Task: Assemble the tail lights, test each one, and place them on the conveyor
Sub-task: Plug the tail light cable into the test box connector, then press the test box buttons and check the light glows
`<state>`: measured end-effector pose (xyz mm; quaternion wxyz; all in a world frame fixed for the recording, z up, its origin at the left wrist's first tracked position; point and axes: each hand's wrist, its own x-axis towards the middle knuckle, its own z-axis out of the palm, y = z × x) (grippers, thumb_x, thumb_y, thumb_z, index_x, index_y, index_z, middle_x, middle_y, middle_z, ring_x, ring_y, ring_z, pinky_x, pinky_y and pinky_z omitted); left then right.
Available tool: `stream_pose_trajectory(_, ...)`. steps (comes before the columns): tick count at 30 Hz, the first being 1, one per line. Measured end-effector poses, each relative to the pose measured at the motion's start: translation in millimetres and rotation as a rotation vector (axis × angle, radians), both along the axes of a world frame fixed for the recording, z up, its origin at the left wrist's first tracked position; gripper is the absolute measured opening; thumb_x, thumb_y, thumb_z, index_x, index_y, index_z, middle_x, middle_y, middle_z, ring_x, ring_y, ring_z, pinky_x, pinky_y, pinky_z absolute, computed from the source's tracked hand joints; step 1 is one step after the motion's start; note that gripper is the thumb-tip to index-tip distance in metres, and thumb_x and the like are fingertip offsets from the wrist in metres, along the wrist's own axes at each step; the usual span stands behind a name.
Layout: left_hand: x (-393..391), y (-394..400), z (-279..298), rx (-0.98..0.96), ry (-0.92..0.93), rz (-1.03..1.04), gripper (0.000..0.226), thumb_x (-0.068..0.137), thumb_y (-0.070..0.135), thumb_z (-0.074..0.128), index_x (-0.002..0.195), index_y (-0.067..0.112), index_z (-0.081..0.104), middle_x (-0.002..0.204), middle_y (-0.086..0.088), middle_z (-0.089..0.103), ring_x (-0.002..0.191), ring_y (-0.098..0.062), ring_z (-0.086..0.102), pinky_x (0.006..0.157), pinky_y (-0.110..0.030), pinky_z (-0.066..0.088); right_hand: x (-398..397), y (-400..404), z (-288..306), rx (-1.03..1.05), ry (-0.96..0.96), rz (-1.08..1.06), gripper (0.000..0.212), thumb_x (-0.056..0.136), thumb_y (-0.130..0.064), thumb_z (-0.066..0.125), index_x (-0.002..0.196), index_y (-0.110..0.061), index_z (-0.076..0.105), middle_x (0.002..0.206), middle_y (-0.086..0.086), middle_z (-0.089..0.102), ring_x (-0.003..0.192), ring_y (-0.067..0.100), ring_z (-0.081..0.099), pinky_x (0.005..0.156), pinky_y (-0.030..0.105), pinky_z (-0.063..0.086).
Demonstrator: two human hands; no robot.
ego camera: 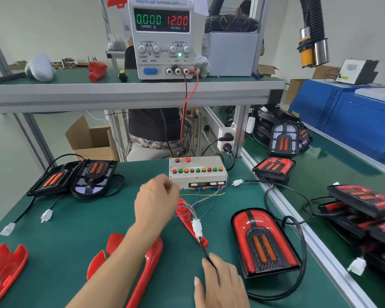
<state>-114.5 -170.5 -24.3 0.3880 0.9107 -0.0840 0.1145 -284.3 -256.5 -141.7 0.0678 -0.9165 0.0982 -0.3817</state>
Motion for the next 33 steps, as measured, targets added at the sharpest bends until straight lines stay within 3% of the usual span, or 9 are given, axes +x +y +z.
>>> stream_pose_trajectory(7, 24, -13, 1, -0.039, -0.038, -0.082, 0.016, 0.091, 0.023, 0.060, 0.078, 0.018, 0.069, 0.073, 0.001, 0.070, 0.075, -0.028, 0.063, 0.066, -0.031, 0.043, -20, -16, 17, 0.113, -0.176, 0.140, 0.051, 0.101, -0.034, 0.043, 0.080, -0.009, 0.081, 0.104, 0.003, 0.077, 0.097, 0.012, 0.059, 0.079, 0.023, 0.053)
stream_pose_trajectory(12, 26, -12, -2, -0.068, -0.065, -0.089, 0.016, 0.092, 0.022, 0.060, 0.080, 0.018, 0.070, 0.072, 0.003, 0.069, 0.071, -0.023, 0.062, 0.064, -0.028, 0.040, -55, -76, 61, 0.150, -0.087, -0.102, 0.054, 0.093, -0.049, 0.041, 0.095, -0.015, 0.084, 0.104, -0.004, 0.078, 0.089, 0.024, 0.076, 0.078, 0.036, 0.060)
stream_pose_trajectory(14, 27, -11, -3, -0.080, -0.064, -0.081, 0.016, 0.092, 0.021, 0.060, 0.081, 0.017, 0.070, 0.073, 0.003, 0.069, 0.072, -0.023, 0.063, 0.066, -0.029, 0.042, -61, -92, 64, 0.341, -0.205, -0.266, 0.056, 0.085, -0.048, 0.051, 0.110, -0.005, 0.078, 0.116, 0.018, 0.072, 0.098, 0.041, 0.069, 0.084, 0.050, 0.055)
stream_pose_trajectory(17, 29, -10, -4, -0.117, -0.036, -0.064, 0.014, 0.091, 0.021, 0.060, 0.082, 0.018, 0.069, 0.073, 0.005, 0.069, 0.072, -0.022, 0.063, 0.068, -0.030, 0.047, -59, -108, 62, 0.909, -0.139, -0.370, 0.073, 0.087, -0.064, 0.064, 0.142, -0.017, 0.058, 0.135, 0.017, 0.059, 0.108, 0.032, 0.060, 0.096, 0.050, 0.046)
stream_pose_trajectory(19, 32, -10, -4, -0.114, -0.024, -0.057, 0.012, 0.091, 0.020, 0.060, 0.083, 0.018, 0.069, 0.074, 0.005, 0.069, 0.073, -0.021, 0.064, 0.067, -0.029, 0.046, -58, -119, 60, 1.154, 0.031, -0.329, 0.076, 0.080, -0.060, 0.069, 0.143, -0.020, 0.055, 0.128, 0.012, 0.066, 0.095, 0.030, 0.068, 0.089, 0.045, 0.050)
stream_pose_trajectory(22, 41, -9, -5, -0.080, -0.009, -0.057, 0.012, 0.091, 0.017, 0.059, 0.087, 0.018, 0.070, 0.078, 0.004, 0.069, 0.075, -0.021, 0.063, 0.067, -0.028, 0.043, -57, -127, 55, 1.305, 0.102, -0.216, 0.033, 0.091, -0.041, 0.068, 0.118, -0.021, 0.071, 0.079, 0.011, 0.077, 0.049, 0.024, 0.065, 0.046, 0.027, 0.046)
stream_pose_trajectory(24, 48, -9, -6, -0.052, -0.003, -0.059, 0.012, 0.092, 0.016, 0.058, 0.088, 0.017, 0.070, 0.080, 0.003, 0.069, 0.075, -0.021, 0.062, 0.067, -0.028, 0.042, -56, -128, 51, 1.321, 0.110, -0.158, 0.022, 0.093, -0.036, 0.068, 0.110, -0.022, 0.072, 0.063, 0.006, 0.073, 0.037, 0.026, 0.059, 0.035, 0.022, 0.041)
stream_pose_trajectory(28, 61, -8, -11, -0.009, 0.059, -0.060, 0.015, 0.091, 0.014, 0.056, 0.089, 0.016, 0.071, 0.081, 0.000, 0.069, 0.078, -0.025, 0.062, 0.067, -0.029, 0.043, -59, -125, 45, 1.388, 0.034, -0.035, 0.024, 0.091, -0.022, 0.068, 0.112, -0.012, 0.072, 0.076, -0.003, 0.077, 0.051, 0.028, 0.071, 0.041, 0.022, 0.052)
stream_pose_trajectory(33, 80, -11, -18, 0.091, 0.101, -0.121, 0.021, 0.093, 0.012, 0.054, 0.100, 0.017, 0.073, 0.088, -0.001, 0.072, 0.084, -0.026, 0.066, 0.072, -0.030, 0.051, -57, -131, 22, 1.475, -0.070, 0.029, 0.047, 0.074, -0.028, 0.064, 0.114, -0.005, 0.072, 0.083, 0.021, 0.076, 0.072, 0.053, 0.069, 0.049, 0.034, 0.061)
